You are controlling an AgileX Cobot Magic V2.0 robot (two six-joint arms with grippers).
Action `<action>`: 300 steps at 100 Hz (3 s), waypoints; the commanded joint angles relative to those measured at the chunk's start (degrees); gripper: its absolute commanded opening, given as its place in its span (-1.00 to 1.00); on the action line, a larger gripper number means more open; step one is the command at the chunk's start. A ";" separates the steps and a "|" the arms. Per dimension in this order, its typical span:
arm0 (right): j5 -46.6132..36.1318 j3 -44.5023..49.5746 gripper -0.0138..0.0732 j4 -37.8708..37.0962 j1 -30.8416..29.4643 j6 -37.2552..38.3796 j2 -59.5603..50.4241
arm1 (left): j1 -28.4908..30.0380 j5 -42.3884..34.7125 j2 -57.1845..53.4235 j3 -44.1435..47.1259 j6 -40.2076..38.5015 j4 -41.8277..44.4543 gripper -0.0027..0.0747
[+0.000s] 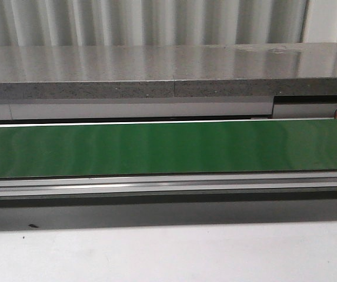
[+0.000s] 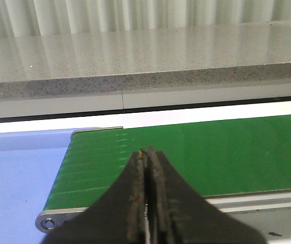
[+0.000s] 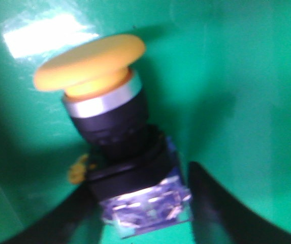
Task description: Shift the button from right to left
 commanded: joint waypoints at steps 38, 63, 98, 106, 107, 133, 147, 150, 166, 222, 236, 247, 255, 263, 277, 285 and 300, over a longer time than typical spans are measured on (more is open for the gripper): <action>0.57 -2.51 -0.38 -0.12 2.02 -0.66 -10.70 | 0.03 -4.53 -1.87 2.23 -0.57 -0.52 -0.98; 4.73 -2.51 -0.38 2.67 6.64 3.50 -19.62 | 0.03 -4.53 -1.87 2.23 -0.57 -0.52 -0.98; 9.03 -1.86 -0.38 8.83 17.53 7.92 -21.49 | 0.03 -4.53 -1.87 2.23 -0.57 -0.52 -0.98; 7.86 -1.86 -0.38 8.78 19.39 10.65 -21.32 | 0.03 -4.53 -1.87 2.23 -0.57 -0.52 -0.98; 7.78 -1.86 -0.38 8.78 19.39 10.65 -21.32 | 0.03 -4.53 -1.87 2.23 -0.57 -0.52 -0.98; 6.11 -1.86 -0.38 8.62 19.73 14.38 -16.51 | 0.03 -4.53 -1.87 2.23 -0.57 -0.52 -0.99; 4.75 -1.86 -0.38 8.40 19.73 15.42 -14.44 | 0.03 -4.53 -1.87 2.23 -0.57 -0.52 -0.98; 4.46 -1.86 -0.35 8.40 19.73 15.42 -14.39 | 0.03 -4.53 -1.87 2.23 -0.57 -0.52 -0.98; 4.31 -2.34 0.28 8.40 19.73 15.42 -14.63 | 0.03 -4.53 -1.87 2.23 -0.57 -0.52 -0.98; -4.06 3.45 0.25 8.70 30.18 2.31 -27.91 | 0.03 -4.53 -1.87 2.23 -0.57 -0.52 -0.99; -8.12 8.75 -0.42 7.63 33.27 2.31 -33.08 | 0.03 -4.53 -1.87 2.23 -0.57 -0.52 -0.98; -10.15 12.79 -0.84 6.49 34.97 2.31 -37.03 | 0.03 -4.53 -1.87 2.23 -0.57 -0.52 -0.98; -11.59 15.55 -0.84 6.49 35.80 2.31 -40.30 | 0.03 -4.53 -1.87 2.23 -0.57 -0.52 -0.98; -13.72 18.57 -0.84 6.49 36.45 2.31 -43.64 | 0.03 -4.53 -1.87 2.23 -0.57 -0.52 -0.98; -18.27 24.73 -0.84 6.15 36.93 2.31 -50.79 | 0.03 -4.53 -1.87 2.23 -0.57 -0.52 -0.98; -20.58 28.38 -0.84 6.15 36.93 2.31 -55.14 | 0.03 -4.53 -1.87 2.23 -0.57 -0.52 -0.98; -25.09 34.09 -0.84 6.15 36.93 2.31 -64.56 | 0.03 -4.53 -1.87 2.23 -0.57 -0.52 -0.99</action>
